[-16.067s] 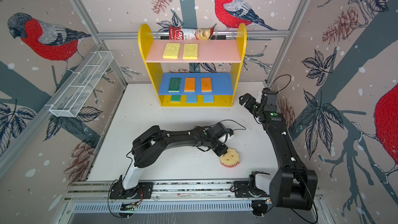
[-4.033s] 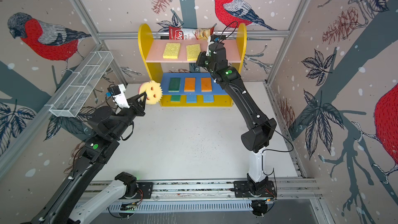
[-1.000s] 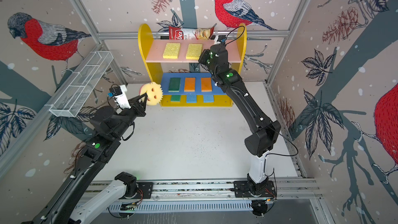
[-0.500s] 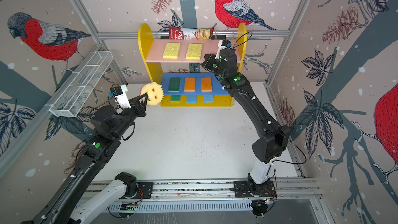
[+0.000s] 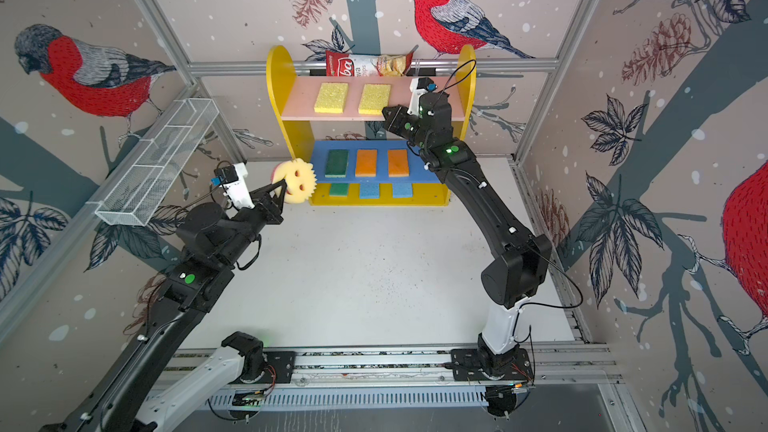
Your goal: Place and organize the cleaning sponges onto the shelf
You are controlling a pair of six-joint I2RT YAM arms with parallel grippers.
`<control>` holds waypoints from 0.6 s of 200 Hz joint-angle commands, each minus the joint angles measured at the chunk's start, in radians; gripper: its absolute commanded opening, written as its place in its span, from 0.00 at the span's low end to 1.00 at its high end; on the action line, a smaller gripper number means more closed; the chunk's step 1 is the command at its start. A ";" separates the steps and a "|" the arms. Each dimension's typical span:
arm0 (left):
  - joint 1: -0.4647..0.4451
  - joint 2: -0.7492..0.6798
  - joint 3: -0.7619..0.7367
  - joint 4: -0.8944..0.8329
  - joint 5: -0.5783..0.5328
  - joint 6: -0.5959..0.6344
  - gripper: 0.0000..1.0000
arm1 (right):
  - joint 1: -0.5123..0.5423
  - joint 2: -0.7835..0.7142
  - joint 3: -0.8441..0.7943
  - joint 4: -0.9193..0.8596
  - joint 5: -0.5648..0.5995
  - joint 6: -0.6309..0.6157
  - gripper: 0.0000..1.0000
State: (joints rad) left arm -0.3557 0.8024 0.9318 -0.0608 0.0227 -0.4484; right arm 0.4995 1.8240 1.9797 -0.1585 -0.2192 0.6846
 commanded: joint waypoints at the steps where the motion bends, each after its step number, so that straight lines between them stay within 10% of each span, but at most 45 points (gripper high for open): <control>1: 0.005 0.000 0.010 0.030 0.002 -0.003 0.00 | -0.004 0.012 0.019 0.024 -0.014 0.016 0.00; 120: 0.006 0.004 0.005 0.033 0.006 -0.009 0.00 | -0.018 0.051 0.056 0.017 -0.022 0.032 0.00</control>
State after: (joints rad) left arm -0.3511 0.8059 0.9337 -0.0601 0.0227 -0.4484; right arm 0.4843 1.8702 2.0232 -0.1589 -0.2234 0.7067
